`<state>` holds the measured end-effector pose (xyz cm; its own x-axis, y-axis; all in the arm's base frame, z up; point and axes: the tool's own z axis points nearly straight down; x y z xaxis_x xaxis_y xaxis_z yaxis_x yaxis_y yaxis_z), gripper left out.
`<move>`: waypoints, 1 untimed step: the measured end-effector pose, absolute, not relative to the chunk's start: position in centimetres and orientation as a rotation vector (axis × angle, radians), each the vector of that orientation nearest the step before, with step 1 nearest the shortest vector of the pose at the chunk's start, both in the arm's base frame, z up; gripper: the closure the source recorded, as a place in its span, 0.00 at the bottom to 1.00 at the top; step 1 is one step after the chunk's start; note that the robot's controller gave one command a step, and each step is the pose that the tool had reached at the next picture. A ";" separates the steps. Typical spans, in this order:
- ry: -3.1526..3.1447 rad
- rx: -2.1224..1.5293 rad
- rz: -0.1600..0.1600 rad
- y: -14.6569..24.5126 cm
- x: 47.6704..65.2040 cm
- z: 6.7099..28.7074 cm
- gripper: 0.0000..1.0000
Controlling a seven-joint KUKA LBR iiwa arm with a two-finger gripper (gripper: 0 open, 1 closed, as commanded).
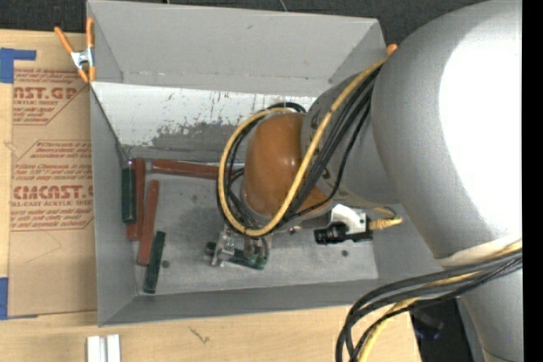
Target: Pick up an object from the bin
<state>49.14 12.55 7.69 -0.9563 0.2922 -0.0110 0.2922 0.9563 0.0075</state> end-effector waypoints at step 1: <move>3.104 0.464 0.003 12.5 48.9 8.2 1.00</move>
Offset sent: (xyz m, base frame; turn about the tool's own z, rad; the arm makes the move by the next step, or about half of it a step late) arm 0.0001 0.0001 0.0392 -0.0001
